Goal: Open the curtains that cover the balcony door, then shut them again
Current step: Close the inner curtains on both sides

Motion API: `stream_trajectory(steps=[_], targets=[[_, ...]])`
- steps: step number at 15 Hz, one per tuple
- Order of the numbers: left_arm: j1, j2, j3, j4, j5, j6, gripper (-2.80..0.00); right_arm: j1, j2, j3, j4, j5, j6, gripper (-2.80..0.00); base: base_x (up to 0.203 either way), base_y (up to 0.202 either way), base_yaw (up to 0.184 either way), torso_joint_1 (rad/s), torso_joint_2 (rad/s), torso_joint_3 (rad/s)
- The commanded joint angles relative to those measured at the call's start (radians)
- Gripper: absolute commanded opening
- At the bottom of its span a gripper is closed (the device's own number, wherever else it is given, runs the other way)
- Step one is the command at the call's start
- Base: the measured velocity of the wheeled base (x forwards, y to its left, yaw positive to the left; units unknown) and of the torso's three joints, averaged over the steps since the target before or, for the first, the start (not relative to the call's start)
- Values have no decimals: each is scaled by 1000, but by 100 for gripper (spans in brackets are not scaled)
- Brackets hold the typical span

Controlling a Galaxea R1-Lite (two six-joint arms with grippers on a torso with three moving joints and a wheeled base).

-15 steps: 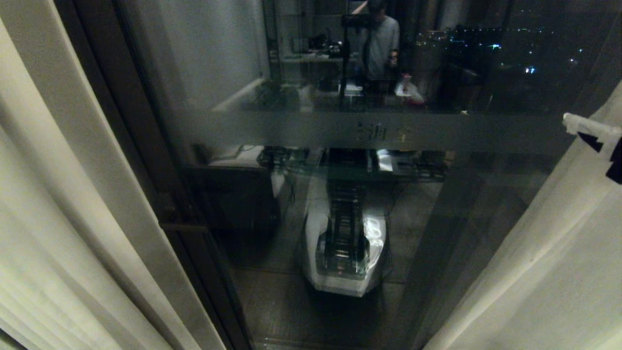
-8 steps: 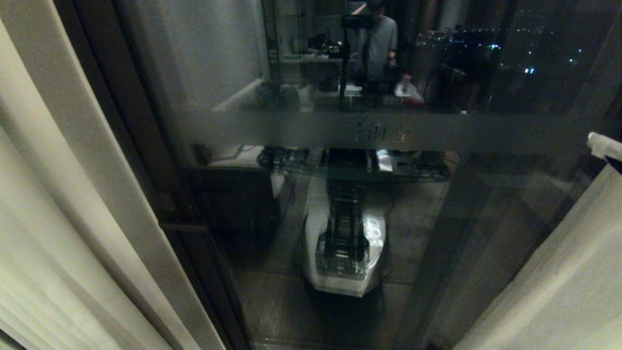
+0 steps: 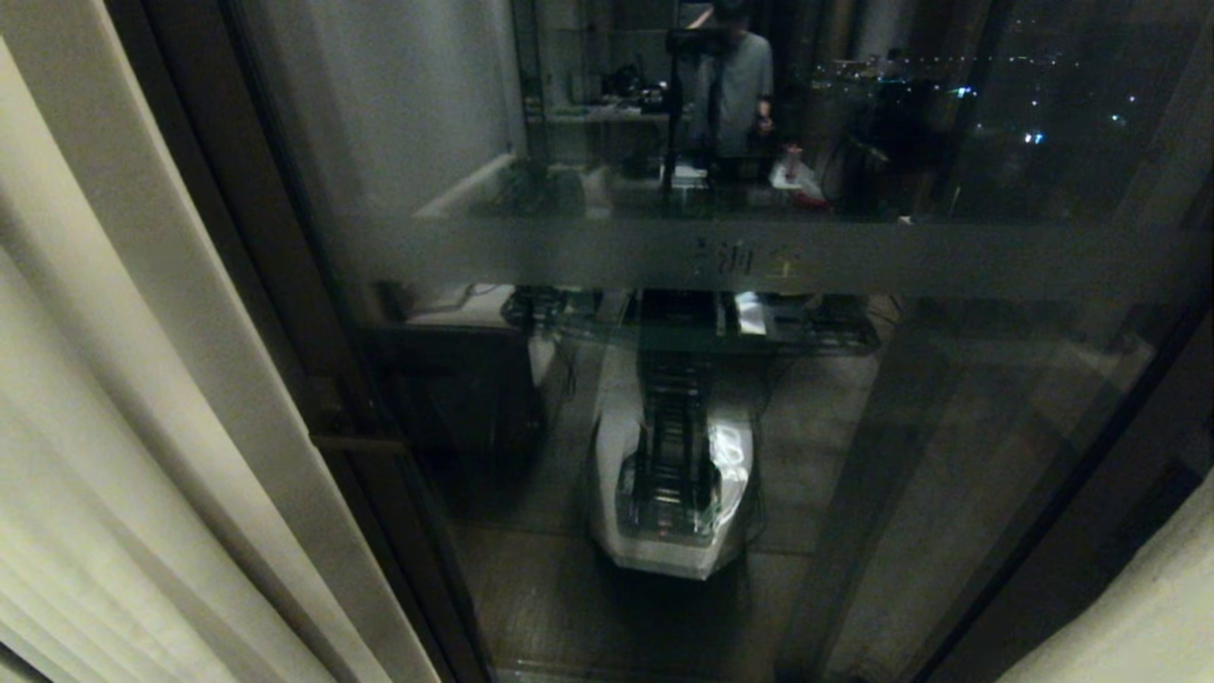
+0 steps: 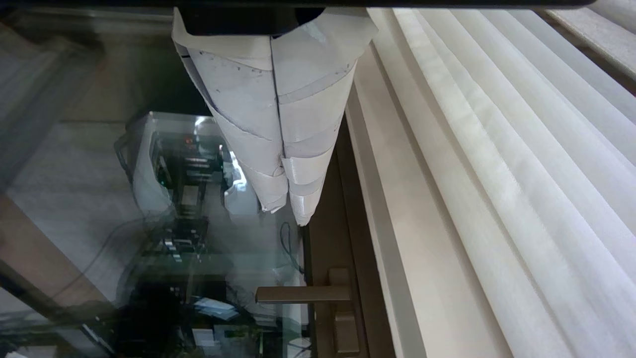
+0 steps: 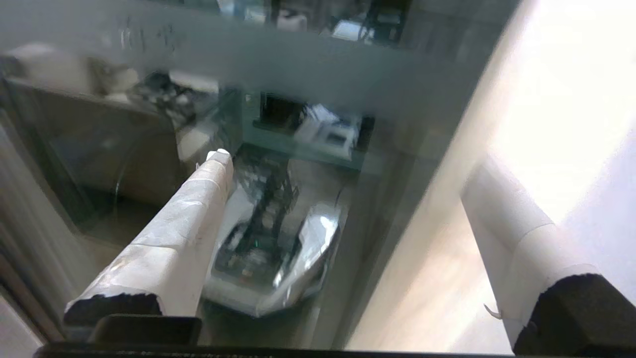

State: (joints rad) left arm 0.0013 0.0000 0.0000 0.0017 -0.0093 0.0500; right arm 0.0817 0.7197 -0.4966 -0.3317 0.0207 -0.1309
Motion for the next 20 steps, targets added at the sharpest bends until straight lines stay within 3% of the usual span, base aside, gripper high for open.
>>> stream_trajectory(steps=[1,6,10,11,16,20], targets=[[0,0,0,0,0,1,-280,0,-130,30,63,-20,-1,0,0,0,0,0,0,0],[0,0,0,0,0,1,-280,1,-280,115,120,-106,-1,0,0,0,0,0,0,0],[0,0,0,0,0,1,-280,5,-438,142,320,-144,-5,0,0,0,0,0,0,0],[0,0,0,0,0,-1,-280,6,-436,147,323,-153,-7,-280,0,0,0,0,0,0],[0,0,0,0,-1,-1,-280,6,-436,239,263,-144,-14,-280,0,0,0,0,0,0],[0,0,0,0,0,-1,-280,6,-436,406,77,-100,-11,-280,0,0,0,0,0,0]])
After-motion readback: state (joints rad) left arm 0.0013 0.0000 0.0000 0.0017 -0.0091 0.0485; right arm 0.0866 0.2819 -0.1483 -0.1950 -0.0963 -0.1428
